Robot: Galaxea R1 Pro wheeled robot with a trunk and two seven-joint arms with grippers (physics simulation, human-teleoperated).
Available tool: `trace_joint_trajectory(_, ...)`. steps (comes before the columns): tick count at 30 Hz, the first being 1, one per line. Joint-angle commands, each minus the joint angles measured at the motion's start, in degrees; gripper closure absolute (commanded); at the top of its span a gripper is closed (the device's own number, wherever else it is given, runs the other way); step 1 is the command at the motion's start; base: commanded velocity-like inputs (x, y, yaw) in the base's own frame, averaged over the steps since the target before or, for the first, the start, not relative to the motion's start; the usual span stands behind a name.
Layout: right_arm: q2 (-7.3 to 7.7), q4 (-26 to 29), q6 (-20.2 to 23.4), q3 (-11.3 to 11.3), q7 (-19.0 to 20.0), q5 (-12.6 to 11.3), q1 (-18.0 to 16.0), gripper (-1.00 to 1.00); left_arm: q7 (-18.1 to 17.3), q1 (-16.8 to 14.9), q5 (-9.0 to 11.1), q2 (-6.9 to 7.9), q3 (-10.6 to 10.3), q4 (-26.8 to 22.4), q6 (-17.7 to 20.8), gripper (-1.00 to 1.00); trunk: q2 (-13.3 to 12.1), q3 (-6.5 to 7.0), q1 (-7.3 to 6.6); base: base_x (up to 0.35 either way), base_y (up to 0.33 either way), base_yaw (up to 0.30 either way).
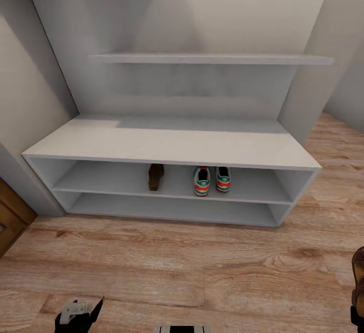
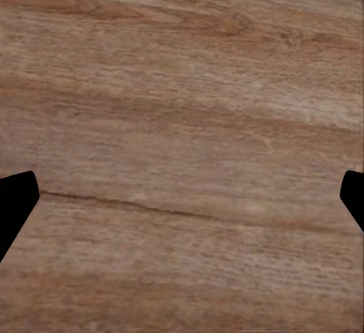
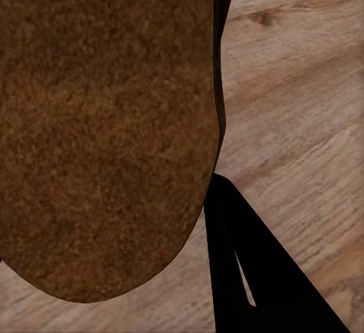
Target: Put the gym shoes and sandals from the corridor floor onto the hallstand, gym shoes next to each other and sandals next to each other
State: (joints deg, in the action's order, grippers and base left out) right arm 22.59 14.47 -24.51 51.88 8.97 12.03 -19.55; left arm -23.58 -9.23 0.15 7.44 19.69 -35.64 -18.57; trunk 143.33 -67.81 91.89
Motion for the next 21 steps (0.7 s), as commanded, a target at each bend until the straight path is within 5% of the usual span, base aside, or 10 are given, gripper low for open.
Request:
trace_joint_trajectory(1, 0.0, -0.1, -0.2, 0.5, 0.3, 0.4, -0.1, 1.0, -0.6, 0.1, 0.1, 0.02, 0.4, 0.4, -0.4, -1.0, 0.0, -0.04, -0.01, 0.0, 0.0, 0.0)
trace_joint_trajectory(7, -0.68, 0.0, -0.4, 0.5, 0.4, 0.2, -0.1, 1.0, -0.8, 0.8, 0.1, 0.34, 0.9, 3.4, -1.6, -1.0, 0.0, -0.04, -0.01, -0.014, 0.012, 0.0)
trace_joint_trajectory(21, -1.49, -0.1, -0.4, 0.5, 0.2, 0.3, -0.1, 1.0, -0.8, 0.9, 0.1, 0.38, 1.0, 4.9, -1.7, -1.0, 0.0, -0.04, -0.01, -0.078, 0.282, 0.0)
